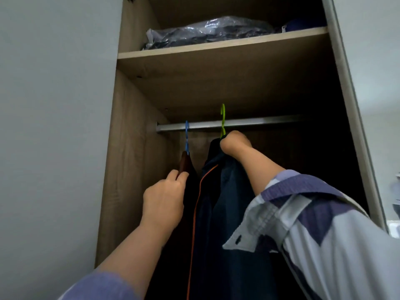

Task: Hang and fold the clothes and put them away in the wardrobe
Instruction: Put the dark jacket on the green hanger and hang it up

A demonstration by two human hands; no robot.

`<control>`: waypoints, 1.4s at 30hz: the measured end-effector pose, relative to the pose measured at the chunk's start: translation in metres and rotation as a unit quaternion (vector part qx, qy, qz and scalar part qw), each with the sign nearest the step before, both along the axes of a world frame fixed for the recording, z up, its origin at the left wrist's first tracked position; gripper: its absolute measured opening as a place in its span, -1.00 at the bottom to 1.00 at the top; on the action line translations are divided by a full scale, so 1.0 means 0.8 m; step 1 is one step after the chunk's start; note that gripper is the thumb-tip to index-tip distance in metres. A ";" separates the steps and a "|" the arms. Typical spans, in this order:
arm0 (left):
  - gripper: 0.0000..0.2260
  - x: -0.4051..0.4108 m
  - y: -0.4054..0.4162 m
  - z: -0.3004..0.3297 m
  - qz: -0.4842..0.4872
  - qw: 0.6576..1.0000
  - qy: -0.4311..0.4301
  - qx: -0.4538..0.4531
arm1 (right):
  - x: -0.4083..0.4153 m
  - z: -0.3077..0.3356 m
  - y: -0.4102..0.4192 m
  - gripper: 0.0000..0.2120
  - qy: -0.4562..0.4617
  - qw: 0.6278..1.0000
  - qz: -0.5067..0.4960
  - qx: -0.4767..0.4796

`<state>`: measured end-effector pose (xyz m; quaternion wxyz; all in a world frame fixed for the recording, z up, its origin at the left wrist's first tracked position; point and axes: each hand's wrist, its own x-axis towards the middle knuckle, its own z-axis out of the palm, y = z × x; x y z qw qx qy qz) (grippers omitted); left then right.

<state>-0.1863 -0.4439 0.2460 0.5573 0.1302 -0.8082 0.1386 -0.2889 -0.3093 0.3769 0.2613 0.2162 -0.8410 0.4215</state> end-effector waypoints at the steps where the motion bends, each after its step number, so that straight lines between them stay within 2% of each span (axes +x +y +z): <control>1: -0.51 -0.001 -0.002 -0.003 -0.010 1.000 0.004 0.002 | -0.003 -0.004 -0.007 -0.71 -0.004 1.000 0.000 0.010; 6: -0.50 -0.007 -0.010 -0.010 -0.040 0.999 0.009 -0.024 | -0.020 -0.031 -0.025 -0.76 -0.029 0.999 -0.001 0.030; 9: -0.52 -0.006 -0.006 -0.006 -0.043 0.999 0.016 -0.024 | -0.024 -0.041 -0.025 -0.76 -0.017 1.000 -0.012 0.011; 15: -0.52 -0.008 0.005 0.000 -0.050 0.998 0.023 -0.031 | -0.022 0.001 -0.014 -0.70 0.038 0.999 -0.033 -0.011; 24: -0.46 -0.011 0.011 -0.006 -0.042 0.999 0.020 -0.010 | -0.050 -0.017 -0.026 -0.69 0.005 0.998 -0.015 0.063; 29: -0.41 -0.008 0.022 -0.012 -0.033 0.998 -0.029 0.047 | -0.026 -0.010 -0.003 -0.66 0.003 0.997 -0.023 0.080; 33: -0.35 0.006 0.028 -0.015 -0.039 0.992 -0.033 0.115 | 0.006 -0.024 0.022 -0.64 0.037 0.994 -0.038 0.092; 37: -0.24 0.030 0.040 -0.052 -0.086 0.976 -0.014 0.199 | 0.035 -0.083 0.042 -0.41 0.105 0.990 -0.030 0.093; 39: -0.26 0.047 0.045 -0.077 -0.082 0.968 -0.007 0.239 | 0.052 -0.120 0.047 -0.35 0.134 0.987 -0.032 0.077; 42: -0.29 0.079 0.057 -0.115 -0.048 0.956 -0.017 0.290 | 0.082 -0.179 0.053 -0.27 0.123 0.992 -0.006 0.033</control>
